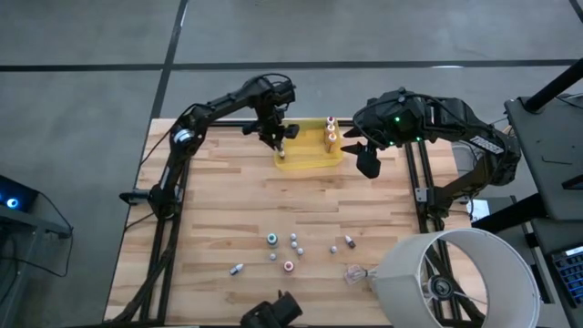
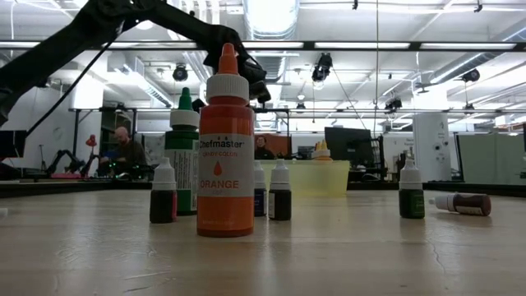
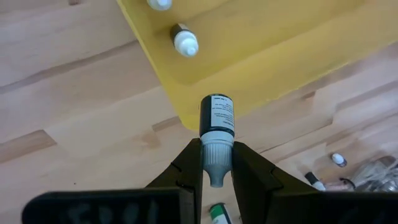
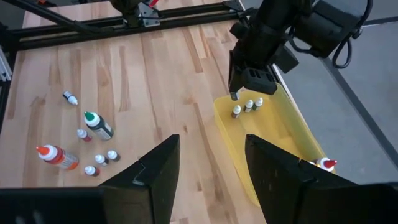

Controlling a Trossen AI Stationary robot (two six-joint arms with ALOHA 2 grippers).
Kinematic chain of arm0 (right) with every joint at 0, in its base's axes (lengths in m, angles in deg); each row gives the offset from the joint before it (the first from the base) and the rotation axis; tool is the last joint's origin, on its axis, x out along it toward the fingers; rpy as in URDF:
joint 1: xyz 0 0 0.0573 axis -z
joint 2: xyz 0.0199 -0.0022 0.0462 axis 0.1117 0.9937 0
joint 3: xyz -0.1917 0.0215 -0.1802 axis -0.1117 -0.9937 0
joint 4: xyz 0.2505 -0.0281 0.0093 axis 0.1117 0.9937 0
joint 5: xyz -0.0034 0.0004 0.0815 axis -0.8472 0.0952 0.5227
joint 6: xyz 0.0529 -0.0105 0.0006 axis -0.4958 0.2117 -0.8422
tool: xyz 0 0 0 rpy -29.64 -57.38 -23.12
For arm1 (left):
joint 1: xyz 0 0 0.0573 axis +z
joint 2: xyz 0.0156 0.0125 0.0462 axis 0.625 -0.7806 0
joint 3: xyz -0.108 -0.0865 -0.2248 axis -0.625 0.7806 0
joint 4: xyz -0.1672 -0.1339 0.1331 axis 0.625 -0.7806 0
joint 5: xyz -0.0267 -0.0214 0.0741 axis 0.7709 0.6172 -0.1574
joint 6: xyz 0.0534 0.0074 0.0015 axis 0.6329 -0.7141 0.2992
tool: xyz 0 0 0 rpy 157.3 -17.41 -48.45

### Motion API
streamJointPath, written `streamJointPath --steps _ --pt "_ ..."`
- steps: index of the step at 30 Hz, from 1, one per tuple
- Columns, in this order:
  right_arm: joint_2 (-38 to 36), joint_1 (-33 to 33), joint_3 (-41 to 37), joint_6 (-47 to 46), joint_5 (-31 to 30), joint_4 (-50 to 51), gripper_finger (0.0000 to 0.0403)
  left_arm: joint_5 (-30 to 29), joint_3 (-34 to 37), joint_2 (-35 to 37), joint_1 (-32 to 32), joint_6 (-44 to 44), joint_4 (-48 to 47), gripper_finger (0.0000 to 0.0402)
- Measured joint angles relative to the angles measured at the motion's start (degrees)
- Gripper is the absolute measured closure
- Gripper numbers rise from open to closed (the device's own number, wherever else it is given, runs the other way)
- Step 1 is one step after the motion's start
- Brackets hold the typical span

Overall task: Pick & Place food coloring
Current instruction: Put the left small green food coloring bottle into the yellow bin

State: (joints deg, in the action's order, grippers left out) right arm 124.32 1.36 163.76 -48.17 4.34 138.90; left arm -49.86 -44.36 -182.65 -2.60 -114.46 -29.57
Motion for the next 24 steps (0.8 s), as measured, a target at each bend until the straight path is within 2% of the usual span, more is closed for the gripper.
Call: streamJointPath --steps 7,16,24 --pt "0.0 0.0 0.0 -0.1 0.0 0.0 0.0229 0.0 3.4 -0.1 -0.6 -0.1 0.5 0.0358" --pt "0.0 0.0 0.0 0.0 0.0 0.0 0.0229 1.3 3.8 -0.1 -1.5 0.1 2.5 0.0358" --pt "0.0 0.0 0.0 0.0 0.0 0.0 0.0229 1.8 3.8 -0.1 -3.9 9.9 4.5 0.0358"
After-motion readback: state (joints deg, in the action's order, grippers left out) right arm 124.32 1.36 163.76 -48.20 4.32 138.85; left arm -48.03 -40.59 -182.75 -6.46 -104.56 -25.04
